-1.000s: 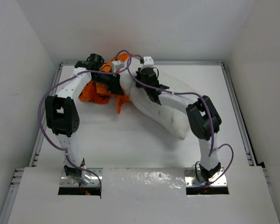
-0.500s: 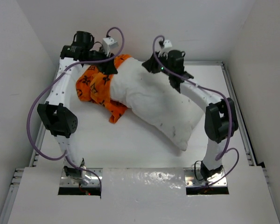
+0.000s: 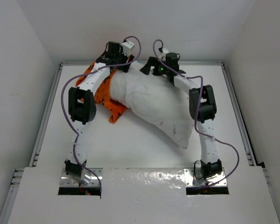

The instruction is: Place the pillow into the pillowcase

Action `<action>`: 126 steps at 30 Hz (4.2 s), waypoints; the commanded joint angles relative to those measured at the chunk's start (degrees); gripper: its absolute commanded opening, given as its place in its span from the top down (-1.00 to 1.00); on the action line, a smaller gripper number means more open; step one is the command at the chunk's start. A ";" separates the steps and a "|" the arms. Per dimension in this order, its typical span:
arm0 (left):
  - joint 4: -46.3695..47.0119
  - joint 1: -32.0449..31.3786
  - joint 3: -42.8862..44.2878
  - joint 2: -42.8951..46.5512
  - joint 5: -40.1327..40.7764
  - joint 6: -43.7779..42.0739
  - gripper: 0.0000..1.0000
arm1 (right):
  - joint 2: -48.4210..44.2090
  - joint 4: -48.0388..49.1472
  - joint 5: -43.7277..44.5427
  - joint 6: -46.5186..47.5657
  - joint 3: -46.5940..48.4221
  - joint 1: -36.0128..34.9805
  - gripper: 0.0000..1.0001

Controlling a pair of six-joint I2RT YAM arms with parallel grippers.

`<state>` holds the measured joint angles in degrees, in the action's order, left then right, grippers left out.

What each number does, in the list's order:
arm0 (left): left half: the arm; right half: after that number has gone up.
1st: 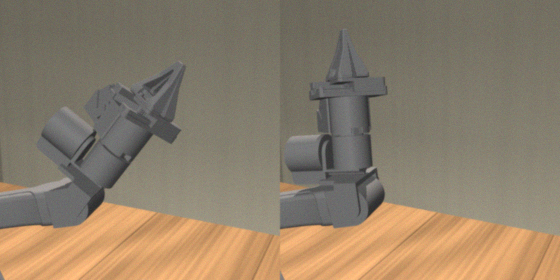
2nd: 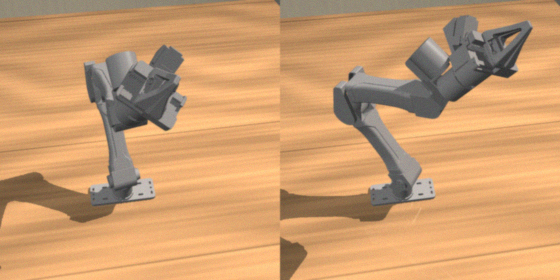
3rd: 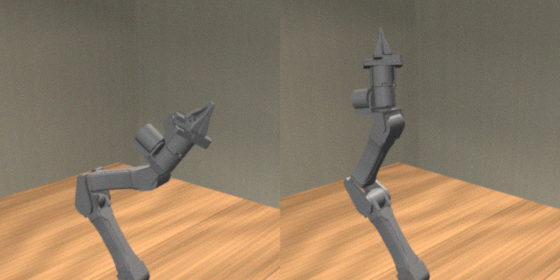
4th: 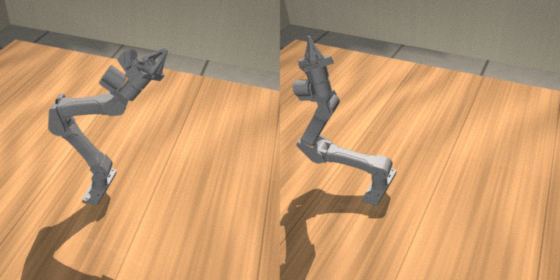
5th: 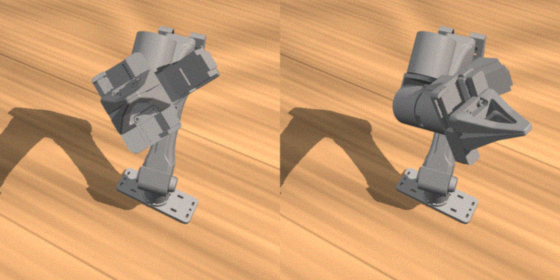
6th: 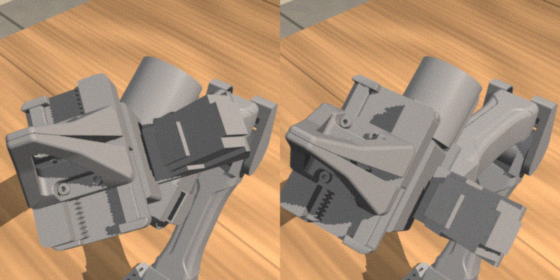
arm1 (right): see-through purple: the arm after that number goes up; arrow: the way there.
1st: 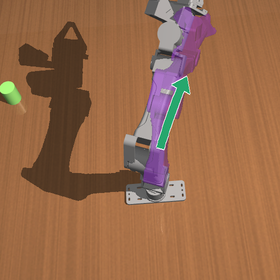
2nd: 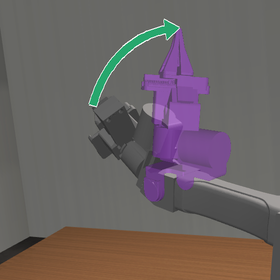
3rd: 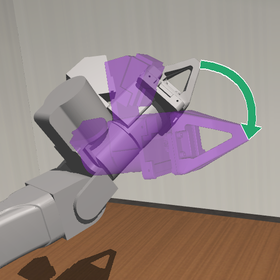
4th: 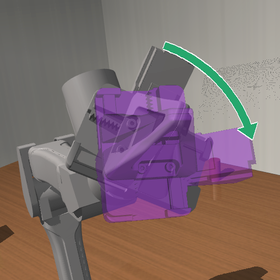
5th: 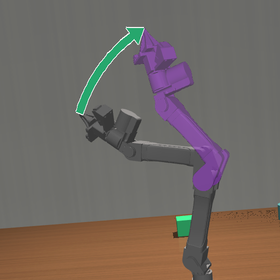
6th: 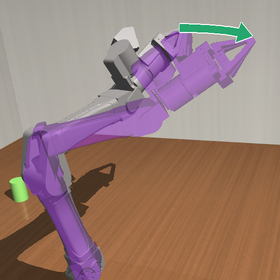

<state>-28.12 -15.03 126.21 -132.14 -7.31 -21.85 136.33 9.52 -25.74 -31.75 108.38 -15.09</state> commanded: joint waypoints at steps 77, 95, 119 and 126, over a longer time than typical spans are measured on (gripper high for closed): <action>-17.94 0.08 -0.46 21.11 -3.98 0.49 0.13 | -43.17 1.94 22.31 21.73 -35.88 -5.64 1.00; -7.13 0.96 -21.00 20.43 -1.48 -1.45 -0.03 | -36.84 -2.84 22.66 28.32 -34.10 -20.06 -0.88; -20.83 0.35 -1.86 17.88 -23.34 4.36 1.00 | -11.89 -12.87 26.00 27.84 -10.23 -20.51 1.00; -33.99 -0.70 -0.88 18.41 -40.99 -10.39 1.00 | -18.20 24.77 21.15 1.04 -20.22 -12.25 1.00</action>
<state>-53.82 -13.85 122.89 -117.12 -31.05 -24.45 121.05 10.76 -2.98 -14.22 90.61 -30.57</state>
